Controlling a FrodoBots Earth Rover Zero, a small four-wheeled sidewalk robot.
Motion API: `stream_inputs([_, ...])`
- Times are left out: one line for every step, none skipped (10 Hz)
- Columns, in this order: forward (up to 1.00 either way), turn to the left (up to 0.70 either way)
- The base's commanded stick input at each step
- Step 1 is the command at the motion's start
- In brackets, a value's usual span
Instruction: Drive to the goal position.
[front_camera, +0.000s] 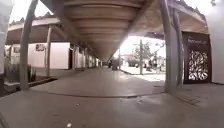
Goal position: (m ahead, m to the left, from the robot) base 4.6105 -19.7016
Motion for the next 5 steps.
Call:
stream_inputs([0.50,0.00])
stream_inputs([0.50,0.00])
stream_inputs([0.50,0.00])
stream_inputs([0.50,0.00])
stream_inputs([0.50,0.00])
